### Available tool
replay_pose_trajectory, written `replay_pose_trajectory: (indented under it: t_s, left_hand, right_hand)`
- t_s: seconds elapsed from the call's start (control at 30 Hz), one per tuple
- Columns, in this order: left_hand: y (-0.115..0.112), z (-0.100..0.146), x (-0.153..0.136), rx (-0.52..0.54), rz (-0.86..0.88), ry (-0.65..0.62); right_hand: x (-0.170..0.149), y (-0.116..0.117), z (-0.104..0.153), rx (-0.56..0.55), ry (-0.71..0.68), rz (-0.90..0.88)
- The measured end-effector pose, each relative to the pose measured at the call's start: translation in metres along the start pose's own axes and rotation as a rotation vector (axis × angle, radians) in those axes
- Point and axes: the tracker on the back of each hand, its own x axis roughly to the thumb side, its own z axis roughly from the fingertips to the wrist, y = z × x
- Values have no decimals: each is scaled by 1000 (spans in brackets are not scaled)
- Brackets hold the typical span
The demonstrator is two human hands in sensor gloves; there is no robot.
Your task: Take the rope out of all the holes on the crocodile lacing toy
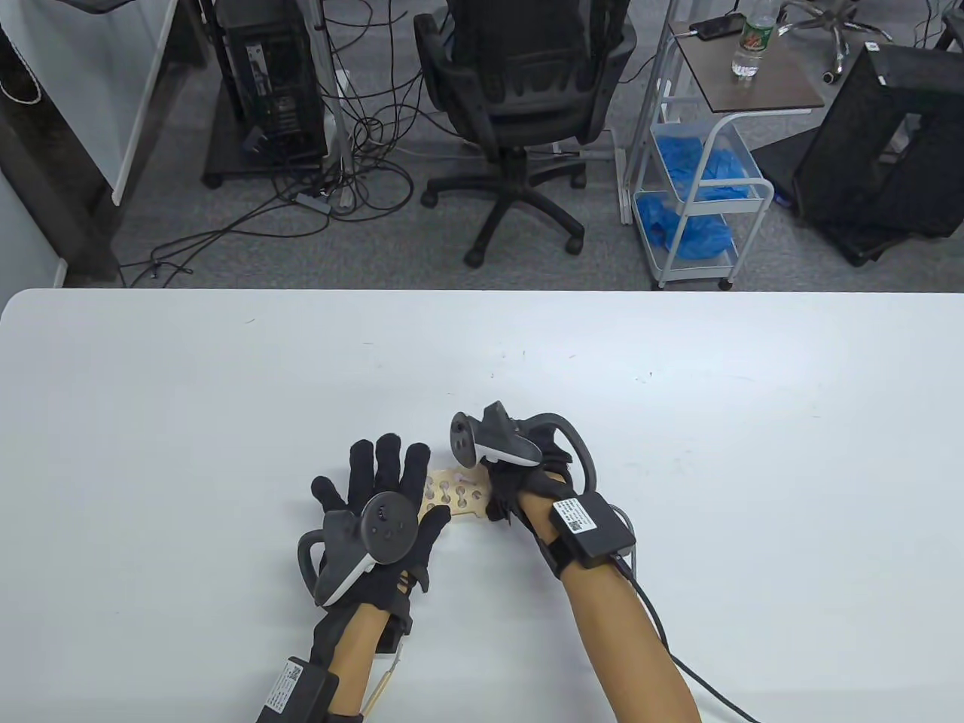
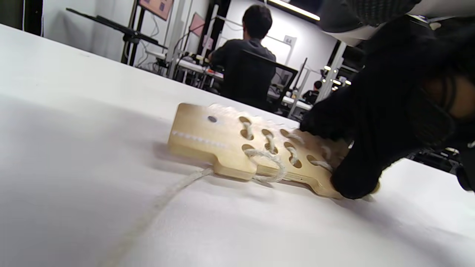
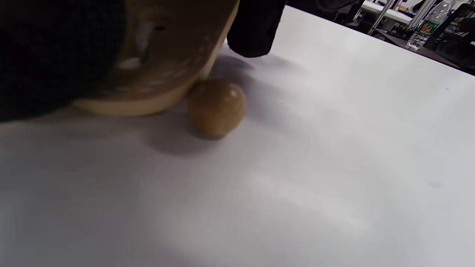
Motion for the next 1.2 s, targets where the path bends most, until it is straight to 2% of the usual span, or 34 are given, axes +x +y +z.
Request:
replay_pose_trajectory:
  t_s: [0.17,0.27,0.4,0.57,0.67,0.77,1.0,1.1,1.2]
  left_hand:
    - [-1,-1,-3,-2,13,10]
    - [0,-1,-5,2,30,13]
    - [0,0,-6,7,48,12]
    - [0,-1,-8,7,79,16]
    - [-2,-1,-10,12,116,17]
    - [-3,-1,-11,12,155,13]
    - [-10,-1,-4,-2,211,-27]
    - [-18,-3,0,-47,259,-62]
    - [-25,-6,5,-143,262,-131]
  right_hand:
    - [-43,20,26,-111,-13,-324]
    - [-70,30,47,-155,37,-471]
    - [-98,35,88,-264,106,-621]
    - [-128,34,146,-395,121,-783]
    - [-142,37,172,-534,130,-858]
    - [-149,29,188,-603,122,-935]
    - [-146,-5,221,-874,88,-954]
    - [-142,-14,234,-963,67,-991]
    - [-141,-20,244,-1044,56,-1047]
